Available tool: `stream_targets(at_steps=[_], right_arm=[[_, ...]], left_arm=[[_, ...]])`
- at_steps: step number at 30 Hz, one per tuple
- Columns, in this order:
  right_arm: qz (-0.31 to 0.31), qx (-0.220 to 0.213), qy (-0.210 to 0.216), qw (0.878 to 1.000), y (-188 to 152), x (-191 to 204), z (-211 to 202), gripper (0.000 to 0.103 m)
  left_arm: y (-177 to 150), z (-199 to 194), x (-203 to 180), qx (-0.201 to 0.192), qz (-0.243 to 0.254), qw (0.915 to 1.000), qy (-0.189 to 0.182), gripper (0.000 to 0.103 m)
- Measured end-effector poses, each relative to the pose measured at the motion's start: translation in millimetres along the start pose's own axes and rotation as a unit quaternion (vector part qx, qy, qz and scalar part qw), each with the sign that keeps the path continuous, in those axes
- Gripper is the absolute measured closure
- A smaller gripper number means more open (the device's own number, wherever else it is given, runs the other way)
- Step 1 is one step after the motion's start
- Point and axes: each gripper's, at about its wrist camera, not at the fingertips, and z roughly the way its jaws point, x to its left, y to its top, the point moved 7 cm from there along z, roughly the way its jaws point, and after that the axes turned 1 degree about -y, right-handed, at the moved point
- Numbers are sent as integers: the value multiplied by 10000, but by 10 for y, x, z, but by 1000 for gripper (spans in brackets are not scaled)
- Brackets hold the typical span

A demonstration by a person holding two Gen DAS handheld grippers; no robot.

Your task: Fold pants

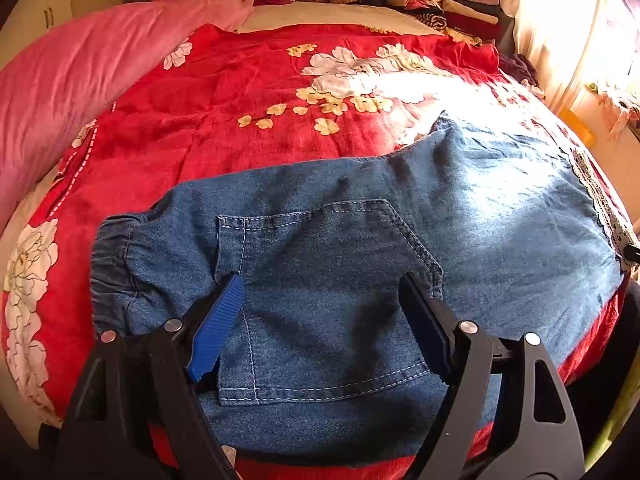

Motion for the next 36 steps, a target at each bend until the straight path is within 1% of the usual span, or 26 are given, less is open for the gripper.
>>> stream_targets(at_steps=[1,2,4,5,6,7,8,11,14,17,20,21,22,23,28,36], right_arm=[[32,-73,-82,9999,9,-27,-50,57],[68,-174,-154,9997,19,-56,-110,51],[182,-395,-204,9988,50,-106,-240,49],[242,-481,-219,9983,66,-129,-300,47],[291,-594,-227,9976,90,-143,-367,43],[315,-717,-228,9967,111,-140,-432,36],[314,-829,-222,9958,138,-128,-494,32],[238,-1086,-228,9935,228,-32,-634,26],[142,-1282,-143,9915,332,114,-712,24],[-27,-1369,-16,9906,423,307,-721,24],[-232,-1390,102,9900,481,529,-686,24],[-313,-1367,164,9900,495,608,-659,22],[-379,-1357,204,9898,505,674,-632,11],[-437,-1364,218,9894,514,737,-612,11],[-688,-1278,352,9888,533,994,-467,11],[-677,-1057,467,9910,525,1114,-209,10]], left_arm=[[4,-22,-7,-14,7,10000,5,30],[14,-54,-10,-45,10,10000,27,26],[49,-128,-11,-135,-3,9999,41,25],[67,-167,-10,-181,-7,9998,53,25],[85,-211,-6,-236,-2,9997,81,24],[105,-267,-3,-309,7,9995,107,24],[123,-309,-4,-361,13,9993,117,23],[174,-431,-18,-516,56,9985,185,20],[221,-516,-76,-625,109,9978,194,14],[270,-561,-176,-717,192,9971,149,10],[314,-585,-305,-786,281,9965,92,10],[329,-581,-349,-790,306,9964,73,10],[341,-573,-390,-792,332,9963,57,10],[354,-565,-441,-795,369,9961,28,10],[395,-497,-682,-767,576,9953,-113,10],[433,-311,-998,-644,873,9937,-284,10]])
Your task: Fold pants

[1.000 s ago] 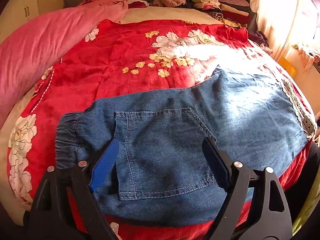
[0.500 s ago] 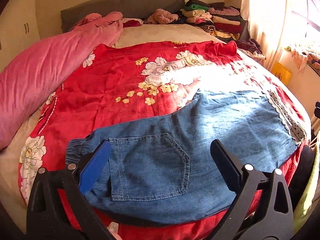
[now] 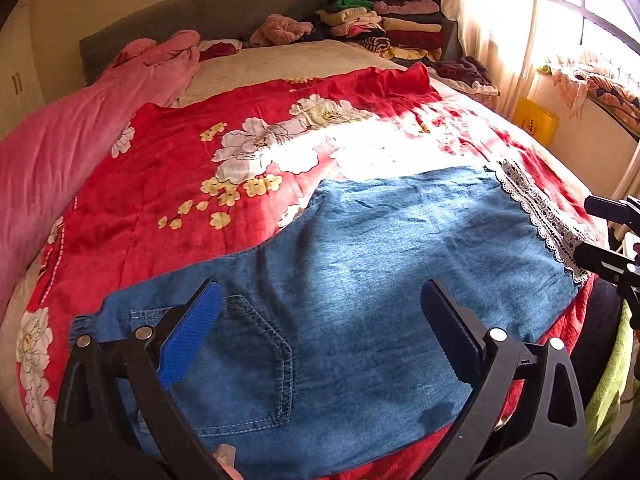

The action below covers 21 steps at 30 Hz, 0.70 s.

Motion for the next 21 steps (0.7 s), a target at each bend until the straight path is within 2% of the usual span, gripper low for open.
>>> stream_targets(at_steps=[5,12,19,21], right_arm=[[84,160,38,9998,-50,-8,161,10],[171,391,108,9990,-139,-10,363,10],[525,1037,-153,9931,-387,-227,670,10],[653,1091,-70,9919,-445,-272,726,10]], left_arm=[[-19,149,-101,119,131,9998,-61,10],[-110,371,-60,334,69,9994,-87,10],[-249,600,87,571,28,9983,106,10],[-290,653,115,626,15,9980,111,10]])
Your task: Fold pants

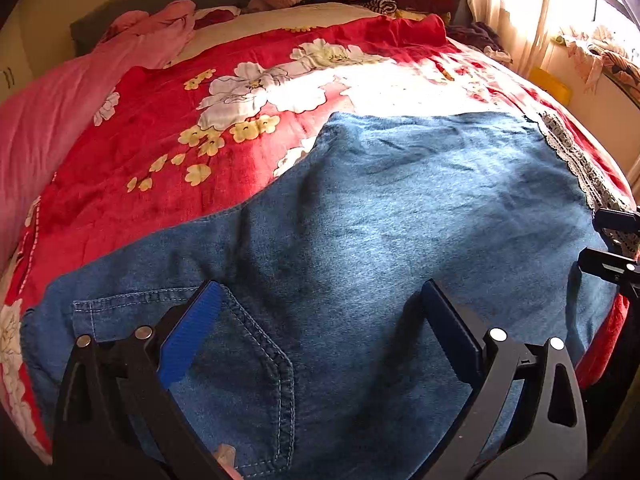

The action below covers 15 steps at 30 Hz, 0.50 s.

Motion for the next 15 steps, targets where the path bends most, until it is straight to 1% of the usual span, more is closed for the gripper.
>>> stream_targets(at_steps=[3,6,9,12,15], right_arm=[[-45,-44,-21,10000,7,27,-23,10],[31,-171,133,9998,24,51,-113,10],[20,-296,125,9995,31,63,-219,10],[50,-395,144,9991,38,62,-318,10],[95,-508,149,9986,44,52,-422,9]], left_arm=[[-20,32,26,25,-98,9999,-94,10],[-23,-2,20,38,-115,9999,-122,10],[-33,-54,14,58,-187,9996,-205,10],[-23,-151,-8,10,-233,9993,-294,10],[9,-252,-43,-76,-194,9994,-286,10]])
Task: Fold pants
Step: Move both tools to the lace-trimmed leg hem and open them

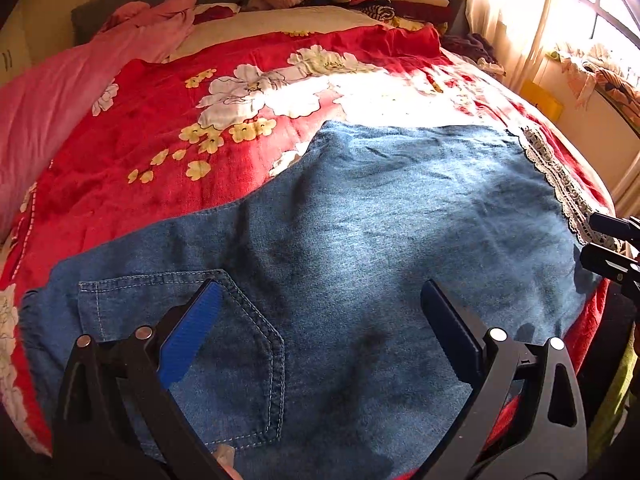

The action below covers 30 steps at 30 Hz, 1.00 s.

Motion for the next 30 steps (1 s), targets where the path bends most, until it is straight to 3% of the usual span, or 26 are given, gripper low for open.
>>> stream_targets(at_steps=[13,30], right_arm=[[265,-571,-214,9978,86,-223,-430,7],[1008,-712,-427,9914,-80,-789,-567,6]], left_arm=[[208,-265,-305,-294,264,9992,-87,10],[670,8,-1140,-352,1137,9921,-389,10]])
